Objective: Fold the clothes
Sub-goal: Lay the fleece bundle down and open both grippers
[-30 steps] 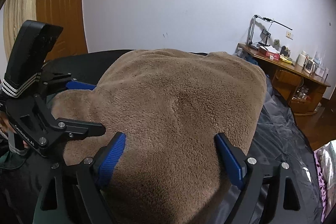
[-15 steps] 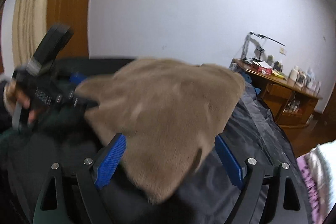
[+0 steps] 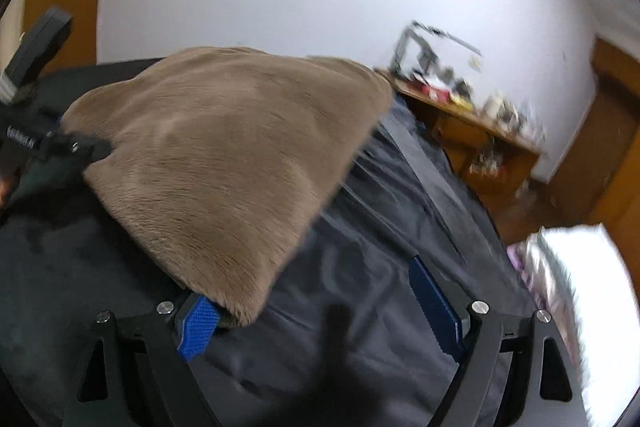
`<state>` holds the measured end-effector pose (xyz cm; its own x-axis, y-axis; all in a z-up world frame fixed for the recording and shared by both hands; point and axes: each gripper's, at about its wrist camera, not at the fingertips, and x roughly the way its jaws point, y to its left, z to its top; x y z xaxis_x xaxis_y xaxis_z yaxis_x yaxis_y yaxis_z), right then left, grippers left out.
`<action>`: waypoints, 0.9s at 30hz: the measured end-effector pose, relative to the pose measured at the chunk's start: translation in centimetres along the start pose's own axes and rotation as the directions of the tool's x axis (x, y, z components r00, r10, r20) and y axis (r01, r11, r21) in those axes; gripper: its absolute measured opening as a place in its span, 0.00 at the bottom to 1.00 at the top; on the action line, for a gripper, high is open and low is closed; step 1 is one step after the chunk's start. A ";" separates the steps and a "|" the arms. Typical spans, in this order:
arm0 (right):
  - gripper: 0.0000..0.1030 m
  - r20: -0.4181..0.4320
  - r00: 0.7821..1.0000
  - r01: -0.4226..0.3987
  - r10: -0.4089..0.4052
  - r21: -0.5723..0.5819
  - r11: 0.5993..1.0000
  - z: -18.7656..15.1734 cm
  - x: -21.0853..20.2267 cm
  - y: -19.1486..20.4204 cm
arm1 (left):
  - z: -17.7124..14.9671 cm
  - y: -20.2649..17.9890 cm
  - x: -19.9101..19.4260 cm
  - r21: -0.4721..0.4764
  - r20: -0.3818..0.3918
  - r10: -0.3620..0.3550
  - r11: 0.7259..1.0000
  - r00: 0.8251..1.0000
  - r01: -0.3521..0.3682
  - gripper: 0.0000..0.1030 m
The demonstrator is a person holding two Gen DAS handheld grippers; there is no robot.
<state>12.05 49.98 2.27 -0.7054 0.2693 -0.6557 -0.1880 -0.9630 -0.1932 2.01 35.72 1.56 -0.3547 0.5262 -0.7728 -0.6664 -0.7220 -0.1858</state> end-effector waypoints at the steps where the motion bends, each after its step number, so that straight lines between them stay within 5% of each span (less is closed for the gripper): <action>1: 0.86 -0.019 1.000 -0.016 0.017 0.033 0.999 -0.2 0.2 -0.4 | -0.1 -0.1 0.1 0.002 -0.002 0.000 1.000 1.000 0.000 1.00; 8: 0.86 -0.048 0.999 -0.004 0.005 0.016 1.000 -0.3 0.2 0.2 | -0.4 0.2 0.2 -0.021 -0.004 -0.021 1.000 1.000 0.021 1.00; 12: 0.86 0.010 1.000 -0.028 0.029 -0.035 0.999 -0.3 -1.8 1.2 | -0.9 0.1 -0.3 -0.033 0.009 -0.013 0.999 1.000 0.013 1.00; 21: 0.87 0.126 0.992 -0.030 0.032 -0.017 0.999 2.3 -3.4 3.7 | -2.6 -2.2 -1.6 0.022 0.067 0.104 0.994 0.992 -0.106 1.00; 27: 0.87 0.071 0.997 0.015 -0.015 -0.002 1.000 3.6 -0.8 4.9 | -3.3 -2.5 -1.4 0.006 0.061 0.104 0.994 0.993 -0.105 1.00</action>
<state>9.25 44.99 4.46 -0.7490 0.2824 -0.5994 -0.1975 -0.9587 -0.2049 6.33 35.31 1.11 -0.4617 0.4743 -0.7496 -0.6293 -0.7707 -0.1000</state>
